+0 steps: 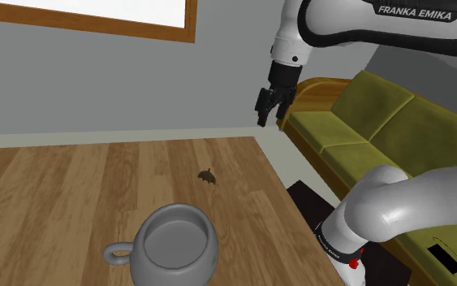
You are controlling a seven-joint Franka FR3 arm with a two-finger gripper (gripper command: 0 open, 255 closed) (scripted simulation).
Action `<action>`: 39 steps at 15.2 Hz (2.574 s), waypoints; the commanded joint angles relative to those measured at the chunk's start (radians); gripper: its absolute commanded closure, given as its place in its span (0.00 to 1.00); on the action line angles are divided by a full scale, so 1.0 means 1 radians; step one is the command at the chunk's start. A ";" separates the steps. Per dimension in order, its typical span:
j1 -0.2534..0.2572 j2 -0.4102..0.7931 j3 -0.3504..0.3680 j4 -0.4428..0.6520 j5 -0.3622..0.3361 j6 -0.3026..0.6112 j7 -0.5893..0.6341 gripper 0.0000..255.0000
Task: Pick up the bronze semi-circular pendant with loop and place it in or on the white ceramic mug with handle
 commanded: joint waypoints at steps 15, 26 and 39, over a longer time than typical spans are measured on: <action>0.140 0.406 0.345 0.144 -0.065 0.217 0.166 0.00; 0.153 0.471 0.381 0.077 -0.093 0.335 0.195 0.00; 0.154 0.469 0.382 0.073 -0.092 0.337 0.195 1.00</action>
